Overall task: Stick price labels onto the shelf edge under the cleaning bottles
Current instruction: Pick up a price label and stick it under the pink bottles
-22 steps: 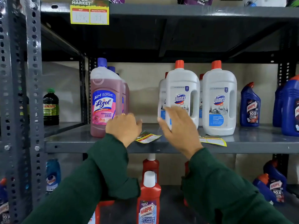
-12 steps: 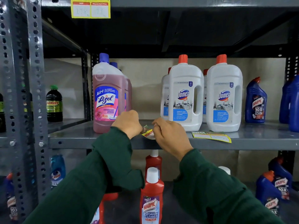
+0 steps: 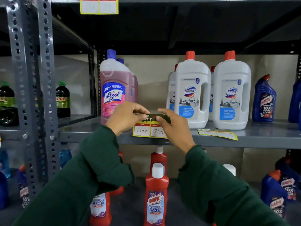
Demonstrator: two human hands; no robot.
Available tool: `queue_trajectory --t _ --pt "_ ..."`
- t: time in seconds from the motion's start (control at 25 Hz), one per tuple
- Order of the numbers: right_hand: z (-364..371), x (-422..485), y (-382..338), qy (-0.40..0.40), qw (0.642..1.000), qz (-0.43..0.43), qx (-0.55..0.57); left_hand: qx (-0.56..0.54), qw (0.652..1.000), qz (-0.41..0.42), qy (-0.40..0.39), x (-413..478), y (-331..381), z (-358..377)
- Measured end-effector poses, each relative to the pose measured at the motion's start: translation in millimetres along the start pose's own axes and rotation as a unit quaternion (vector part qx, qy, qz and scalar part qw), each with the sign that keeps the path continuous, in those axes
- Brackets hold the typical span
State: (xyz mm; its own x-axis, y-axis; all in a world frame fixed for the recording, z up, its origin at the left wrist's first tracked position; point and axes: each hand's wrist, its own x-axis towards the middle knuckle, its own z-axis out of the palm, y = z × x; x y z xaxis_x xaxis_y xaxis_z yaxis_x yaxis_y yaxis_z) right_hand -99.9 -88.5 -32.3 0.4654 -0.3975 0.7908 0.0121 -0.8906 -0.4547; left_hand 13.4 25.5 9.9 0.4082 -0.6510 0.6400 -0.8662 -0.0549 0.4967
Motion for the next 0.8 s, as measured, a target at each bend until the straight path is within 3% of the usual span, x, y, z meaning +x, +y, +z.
queue_trajectory --t 0.16,0.4,0.68,0.8 --pt "6 -14 -15 -0.021 0.995 -0.065 -0.071 0.098 0.994 0.035 0.028 -28 -10 -15" --pt "33 -41 -17 -0.047 0.992 -0.014 -0.118 0.191 0.979 0.042 0.061 -67 -33 -15" --pt "65 -47 -32 0.054 0.986 -0.032 -0.152 0.249 0.963 0.032 0.097 -79 -59 -22" --pt "74 -46 -36 0.056 0.985 -0.009 -0.160 0.256 0.961 0.038 0.096 -79 -66 -24"
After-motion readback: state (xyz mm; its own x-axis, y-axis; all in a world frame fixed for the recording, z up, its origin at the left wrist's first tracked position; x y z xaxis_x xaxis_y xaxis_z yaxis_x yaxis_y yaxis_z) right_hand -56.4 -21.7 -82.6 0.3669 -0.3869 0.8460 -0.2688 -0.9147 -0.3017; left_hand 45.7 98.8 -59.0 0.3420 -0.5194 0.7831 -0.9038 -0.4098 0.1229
